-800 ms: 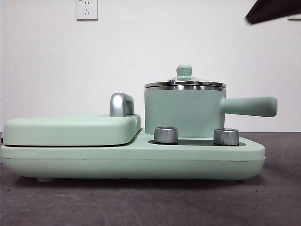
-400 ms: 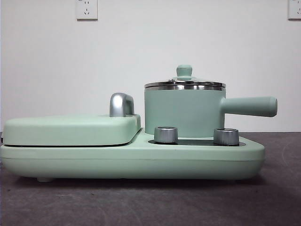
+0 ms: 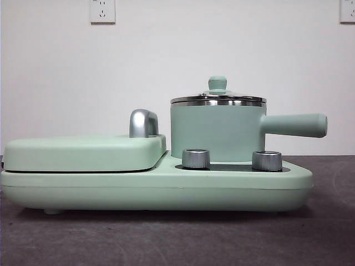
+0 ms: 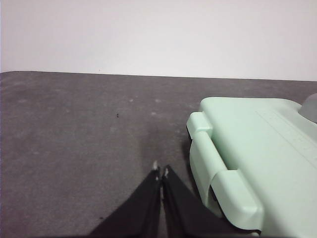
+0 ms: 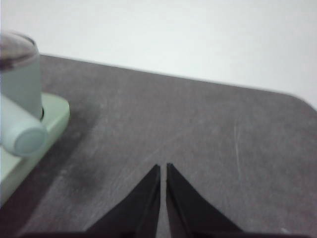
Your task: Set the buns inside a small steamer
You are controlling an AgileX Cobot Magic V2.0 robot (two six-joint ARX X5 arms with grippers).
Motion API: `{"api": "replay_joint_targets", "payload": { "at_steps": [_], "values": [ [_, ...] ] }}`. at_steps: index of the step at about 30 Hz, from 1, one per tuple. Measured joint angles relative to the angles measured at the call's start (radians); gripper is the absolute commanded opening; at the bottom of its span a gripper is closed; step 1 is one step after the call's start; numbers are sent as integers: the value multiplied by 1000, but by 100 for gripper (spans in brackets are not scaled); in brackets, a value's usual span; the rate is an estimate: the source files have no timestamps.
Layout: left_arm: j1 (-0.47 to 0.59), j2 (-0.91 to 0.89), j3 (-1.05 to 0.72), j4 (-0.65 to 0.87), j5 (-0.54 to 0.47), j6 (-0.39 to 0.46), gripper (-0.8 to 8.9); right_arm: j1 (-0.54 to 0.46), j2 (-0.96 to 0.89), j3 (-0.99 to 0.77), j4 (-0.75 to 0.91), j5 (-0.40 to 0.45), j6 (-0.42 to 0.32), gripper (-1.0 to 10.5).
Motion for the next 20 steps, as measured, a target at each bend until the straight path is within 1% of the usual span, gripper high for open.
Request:
{"api": "replay_joint_targets", "payload": {
  "at_steps": [20],
  "values": [
    [0, 0, 0, 0, 0, 0, 7, 0, 1, 0, 22, -1, 19, 19]
  ]
}}
